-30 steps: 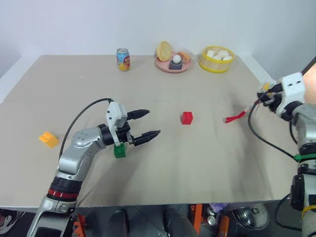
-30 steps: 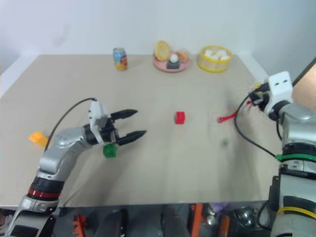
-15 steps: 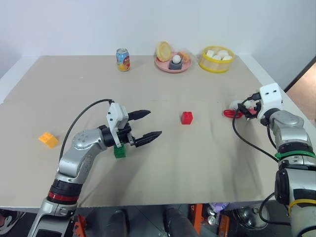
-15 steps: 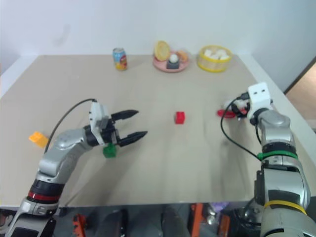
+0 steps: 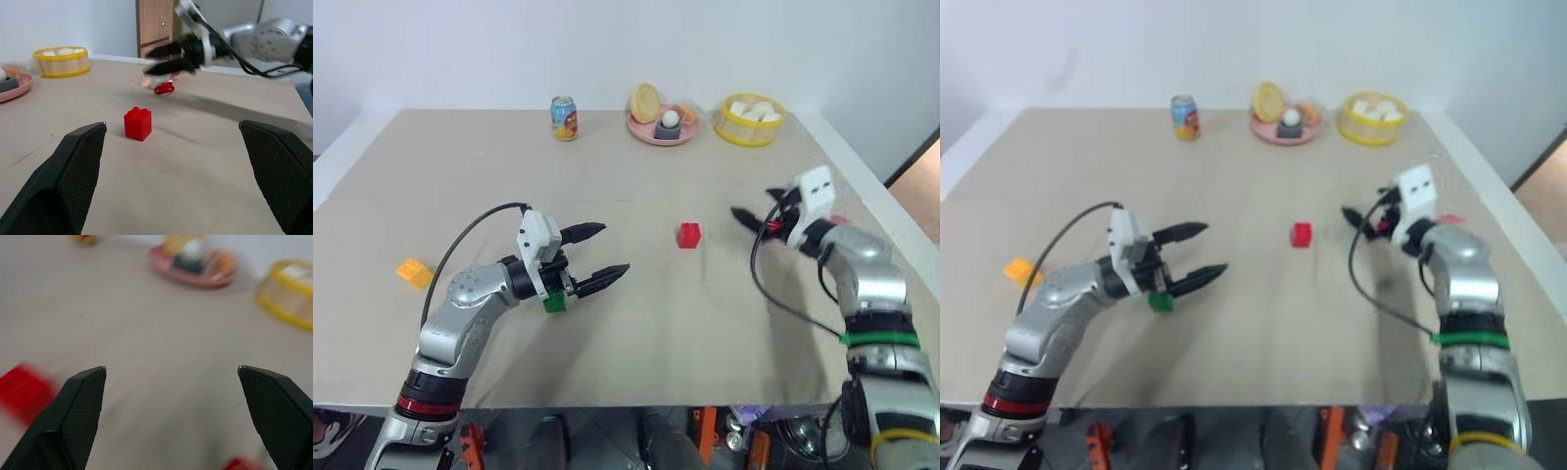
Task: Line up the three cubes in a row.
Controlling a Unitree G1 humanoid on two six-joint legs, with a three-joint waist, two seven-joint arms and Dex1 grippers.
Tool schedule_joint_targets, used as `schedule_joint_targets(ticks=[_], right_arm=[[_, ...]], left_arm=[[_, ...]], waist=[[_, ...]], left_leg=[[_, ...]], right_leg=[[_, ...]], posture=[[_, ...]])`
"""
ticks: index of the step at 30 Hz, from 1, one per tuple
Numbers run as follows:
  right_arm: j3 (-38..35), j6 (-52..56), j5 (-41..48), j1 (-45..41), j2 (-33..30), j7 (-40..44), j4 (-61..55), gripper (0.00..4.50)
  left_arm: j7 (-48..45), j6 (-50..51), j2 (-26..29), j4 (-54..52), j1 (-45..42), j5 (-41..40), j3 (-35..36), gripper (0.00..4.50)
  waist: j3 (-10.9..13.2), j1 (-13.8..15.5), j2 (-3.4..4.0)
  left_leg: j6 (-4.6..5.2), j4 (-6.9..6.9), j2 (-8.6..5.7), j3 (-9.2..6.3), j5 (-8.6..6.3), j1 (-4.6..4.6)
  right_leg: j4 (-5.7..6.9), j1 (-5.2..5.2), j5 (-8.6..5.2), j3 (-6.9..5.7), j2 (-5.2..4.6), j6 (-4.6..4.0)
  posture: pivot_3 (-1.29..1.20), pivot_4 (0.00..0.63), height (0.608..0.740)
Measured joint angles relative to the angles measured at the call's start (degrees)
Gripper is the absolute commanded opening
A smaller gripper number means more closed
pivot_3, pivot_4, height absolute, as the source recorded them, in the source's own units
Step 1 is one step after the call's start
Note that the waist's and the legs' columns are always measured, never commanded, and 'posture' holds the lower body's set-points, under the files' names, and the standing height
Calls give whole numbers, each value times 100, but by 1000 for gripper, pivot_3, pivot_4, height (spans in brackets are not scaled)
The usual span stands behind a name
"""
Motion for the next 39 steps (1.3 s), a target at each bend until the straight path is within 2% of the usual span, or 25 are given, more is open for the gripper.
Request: schedule_joint_targets(ticks=[6, 12, 29, 39], right_arm=[[-54, 1279, 429, 982, 69, -290, -1950, 4454], [25, 1985, 756, 1521, 383, -523, -2904, 4454], [474, 1971, 434, 1568, 941, -1153, -2935, 4454], [631, 1684, 41, 1268, 1322, -1654, -2470, 4454]], left_arm=[[-117, 0, 26, -7, -24, -14, -8, 4500], [-234, -9, 4, 56, -82, -10, -12, 4500], [-256, -50, -36, 132, -95, 8, -34, 4500], [-290, -173, -22, 189, -119, 273, -129, 4500]], waist=[[0, -6, 0], [0, -20, 0], [0, -26, -1], [0, -26, -1]], left_leg=[[1, 6, 1, 1, 1, 8], [8, 8, 2, 1, 5, 11], [7, 10, 2, 1, 5, 8], [7, 9, 2, 2, 5, 6]], right_leg=[[1, 3, -3, 2, 3, -27], [1, 3, 2, 3, 4, -31], [0, 1, 1, 4, 5, -30], [0, -2, 1, 3, 5, -30]], posture=[[0, 150, 740], [0, 150, 740], [0, 150, 740], [0, 150, 740]])
